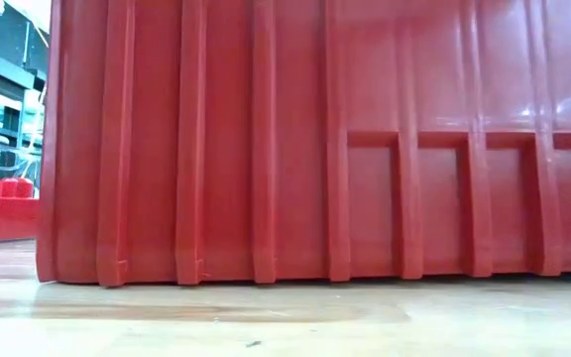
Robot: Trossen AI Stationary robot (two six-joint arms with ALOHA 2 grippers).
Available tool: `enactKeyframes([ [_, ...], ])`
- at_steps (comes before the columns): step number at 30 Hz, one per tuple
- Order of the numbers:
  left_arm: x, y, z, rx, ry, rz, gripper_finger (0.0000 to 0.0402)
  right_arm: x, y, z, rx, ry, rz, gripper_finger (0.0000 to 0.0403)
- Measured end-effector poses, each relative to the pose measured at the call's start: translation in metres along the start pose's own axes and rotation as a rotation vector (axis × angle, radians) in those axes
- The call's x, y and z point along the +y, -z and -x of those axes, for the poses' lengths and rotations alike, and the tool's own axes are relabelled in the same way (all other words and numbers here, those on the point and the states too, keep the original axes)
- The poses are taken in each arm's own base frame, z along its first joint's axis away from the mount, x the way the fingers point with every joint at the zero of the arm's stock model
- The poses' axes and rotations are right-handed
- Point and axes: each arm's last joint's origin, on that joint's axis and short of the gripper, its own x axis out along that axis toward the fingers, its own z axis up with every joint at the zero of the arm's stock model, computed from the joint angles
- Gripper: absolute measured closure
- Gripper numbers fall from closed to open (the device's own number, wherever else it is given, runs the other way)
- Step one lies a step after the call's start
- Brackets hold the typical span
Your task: Sort Items/Unsort Items
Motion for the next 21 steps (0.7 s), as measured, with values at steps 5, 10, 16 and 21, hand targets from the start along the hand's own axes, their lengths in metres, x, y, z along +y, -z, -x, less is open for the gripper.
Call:
enactKeyframes([
  [5,-0.0001,-0.0005,-0.0001,-0.005,0.001,-0.001,0.0402,0.0002,0.0001,-0.0003,0.000,-0.001,-0.002,0.0402],
  [10,-0.0001,-0.0004,-0.0001,-0.005,0.001,-0.001,0.0402,0.0001,-0.0005,-0.0011,-0.023,-0.007,-0.026,0.0397],
  [16,-0.0001,-0.0004,-0.0001,-0.004,0.002,0.000,0.0401,-0.0010,0.0006,-0.0011,-0.047,-0.014,-0.021,0.0312],
  [21,-0.0001,-0.0004,-0.0002,-0.004,0.003,0.000,0.0402,-0.0002,0.0002,-0.0010,-0.071,-0.031,0.008,0.0218],
])
